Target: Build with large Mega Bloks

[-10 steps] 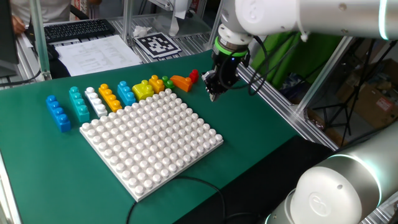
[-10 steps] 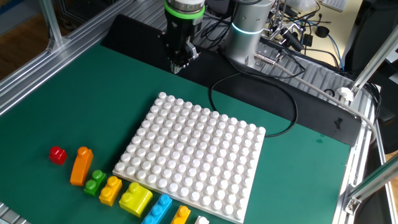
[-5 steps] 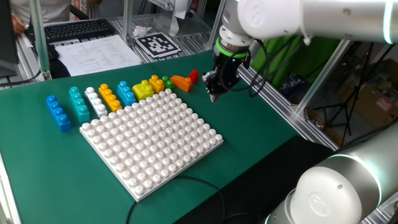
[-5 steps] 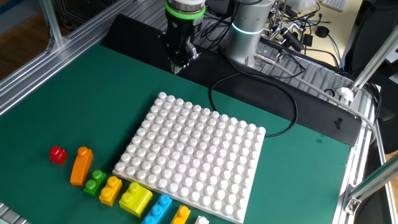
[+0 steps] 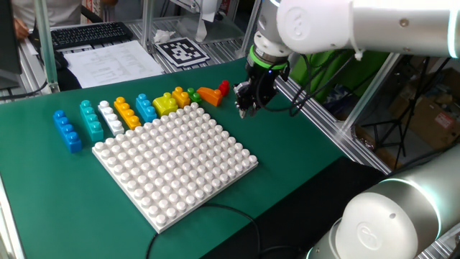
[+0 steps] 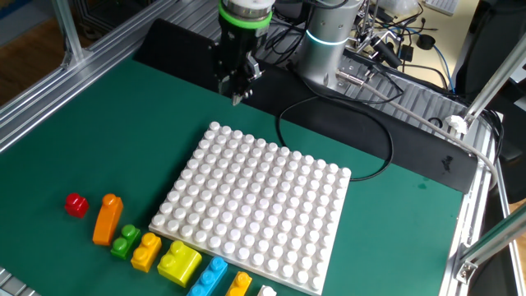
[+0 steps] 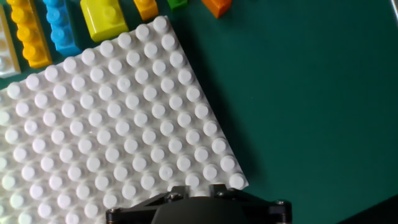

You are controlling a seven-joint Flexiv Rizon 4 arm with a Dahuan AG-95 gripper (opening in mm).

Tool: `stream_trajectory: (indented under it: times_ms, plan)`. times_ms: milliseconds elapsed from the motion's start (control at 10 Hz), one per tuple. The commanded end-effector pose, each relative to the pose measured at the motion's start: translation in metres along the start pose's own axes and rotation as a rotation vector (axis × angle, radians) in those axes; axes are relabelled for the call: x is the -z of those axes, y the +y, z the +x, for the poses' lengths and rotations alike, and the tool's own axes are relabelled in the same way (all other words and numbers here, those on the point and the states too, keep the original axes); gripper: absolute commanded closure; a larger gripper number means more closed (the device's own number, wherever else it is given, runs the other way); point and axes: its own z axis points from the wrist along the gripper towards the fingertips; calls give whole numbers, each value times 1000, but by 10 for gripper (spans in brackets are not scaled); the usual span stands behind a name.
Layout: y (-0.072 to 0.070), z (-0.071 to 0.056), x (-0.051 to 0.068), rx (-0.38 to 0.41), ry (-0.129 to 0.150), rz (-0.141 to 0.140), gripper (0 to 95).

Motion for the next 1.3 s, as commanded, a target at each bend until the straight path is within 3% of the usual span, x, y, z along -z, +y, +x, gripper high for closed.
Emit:
stream_trajectory:
  times_ms: [100, 400, 500, 700, 800, 1100, 1300]
  plan:
    - [1, -15, 0, 1, 6, 10, 570]
    - [-14, -73, -7, 40, 22, 16, 570]
    - [-25, -96, -11, 75, 40, 19, 570]
    - [-32, -129, -13, 105, 59, 20, 570]
    - [-34, -145, -13, 123, 82, 18, 570]
    - [-45, -174, -15, 145, 83, 19, 570]
    - [-56, -183, -20, 151, 73, 18, 570]
